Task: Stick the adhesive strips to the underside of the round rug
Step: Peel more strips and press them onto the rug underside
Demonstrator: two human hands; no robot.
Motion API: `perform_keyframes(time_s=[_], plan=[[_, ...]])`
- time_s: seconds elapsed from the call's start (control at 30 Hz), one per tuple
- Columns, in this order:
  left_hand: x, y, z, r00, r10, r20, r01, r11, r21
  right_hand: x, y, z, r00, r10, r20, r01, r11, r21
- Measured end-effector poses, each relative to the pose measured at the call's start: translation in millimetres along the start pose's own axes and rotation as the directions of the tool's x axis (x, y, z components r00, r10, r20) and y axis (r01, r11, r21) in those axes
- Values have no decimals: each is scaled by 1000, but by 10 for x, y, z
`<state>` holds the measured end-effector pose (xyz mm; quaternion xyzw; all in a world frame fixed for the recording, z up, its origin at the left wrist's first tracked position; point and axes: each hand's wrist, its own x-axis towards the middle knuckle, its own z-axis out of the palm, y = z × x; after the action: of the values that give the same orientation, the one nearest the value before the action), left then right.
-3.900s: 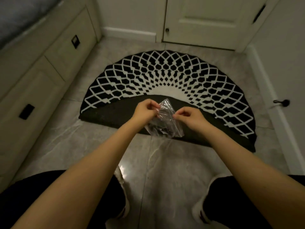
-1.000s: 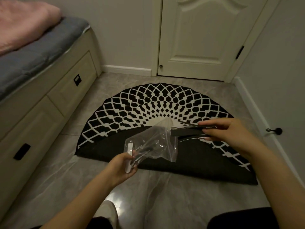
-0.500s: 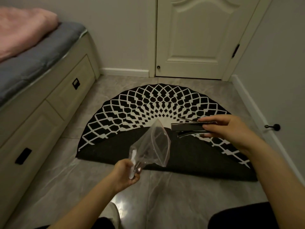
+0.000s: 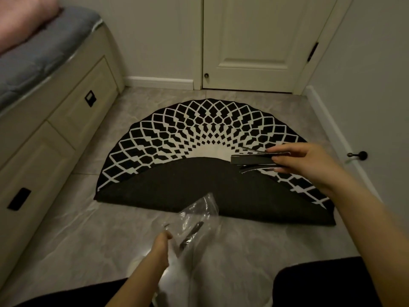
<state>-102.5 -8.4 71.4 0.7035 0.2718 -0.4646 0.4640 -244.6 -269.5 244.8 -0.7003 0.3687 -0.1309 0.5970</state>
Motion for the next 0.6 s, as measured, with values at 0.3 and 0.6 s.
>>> perform_keyframes(time_s=[0.3, 0.6], plan=[[-213, 506, -23, 952, 304, 19, -302, 932, 203, -10, -26, 302, 983, 19, 185, 16, 982, -187], [-1023, 914, 159, 463, 682, 566, -792, 32, 609, -13, 7, 623, 956, 28, 293, 76, 938, -338]])
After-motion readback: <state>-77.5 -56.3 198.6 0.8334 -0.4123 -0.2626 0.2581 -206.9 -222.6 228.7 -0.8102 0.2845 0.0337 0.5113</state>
